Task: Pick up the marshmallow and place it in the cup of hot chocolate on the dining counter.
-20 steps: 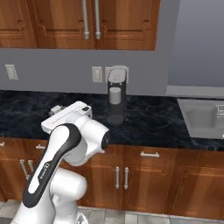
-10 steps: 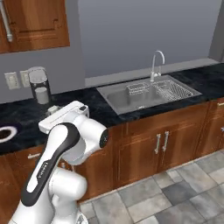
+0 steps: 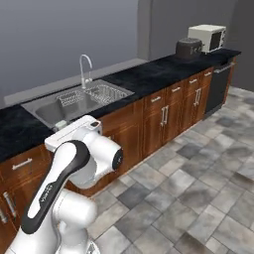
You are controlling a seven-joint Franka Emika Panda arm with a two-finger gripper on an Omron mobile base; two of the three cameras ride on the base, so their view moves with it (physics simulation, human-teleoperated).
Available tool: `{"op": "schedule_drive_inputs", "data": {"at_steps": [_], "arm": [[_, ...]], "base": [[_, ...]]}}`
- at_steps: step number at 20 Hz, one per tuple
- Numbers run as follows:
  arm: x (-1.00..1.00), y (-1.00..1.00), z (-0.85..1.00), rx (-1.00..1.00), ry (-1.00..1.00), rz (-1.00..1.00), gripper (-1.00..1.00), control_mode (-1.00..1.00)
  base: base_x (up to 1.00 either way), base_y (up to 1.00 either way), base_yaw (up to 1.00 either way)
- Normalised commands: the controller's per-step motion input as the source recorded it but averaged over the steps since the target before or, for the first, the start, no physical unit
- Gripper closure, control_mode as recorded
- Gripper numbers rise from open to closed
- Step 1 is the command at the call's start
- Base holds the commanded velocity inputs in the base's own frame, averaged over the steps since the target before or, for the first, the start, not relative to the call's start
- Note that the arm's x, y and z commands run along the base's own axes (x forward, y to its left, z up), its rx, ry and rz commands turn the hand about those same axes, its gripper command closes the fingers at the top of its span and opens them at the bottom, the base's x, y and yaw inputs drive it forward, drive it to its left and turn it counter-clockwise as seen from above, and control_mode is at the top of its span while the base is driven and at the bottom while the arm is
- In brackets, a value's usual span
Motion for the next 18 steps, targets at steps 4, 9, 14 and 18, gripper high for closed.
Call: {"op": "schedule_drive_inputs", "data": {"at_steps": [4, 9, 14, 18], "arm": [[0.00, 0.00, 0.00, 0.00, 0.00, 0.00, 1.00, 1.00], [0.00, 0.00, 0.00, 0.00, 0.00, 0.00, 1.00, 1.00], [0.00, 0.00, 0.00, 0.00, 0.00, 0.00, 1.00, 1.00], [0.00, 0.00, 0.00, 0.00, 0.00, 0.00, 1.00, 1.00]], "base": [[0.24, -0.90, -0.40], [0.25, -0.42, -0.45], [0.54, -0.17, -0.56], [0.54, 0.00, -0.71]]}}
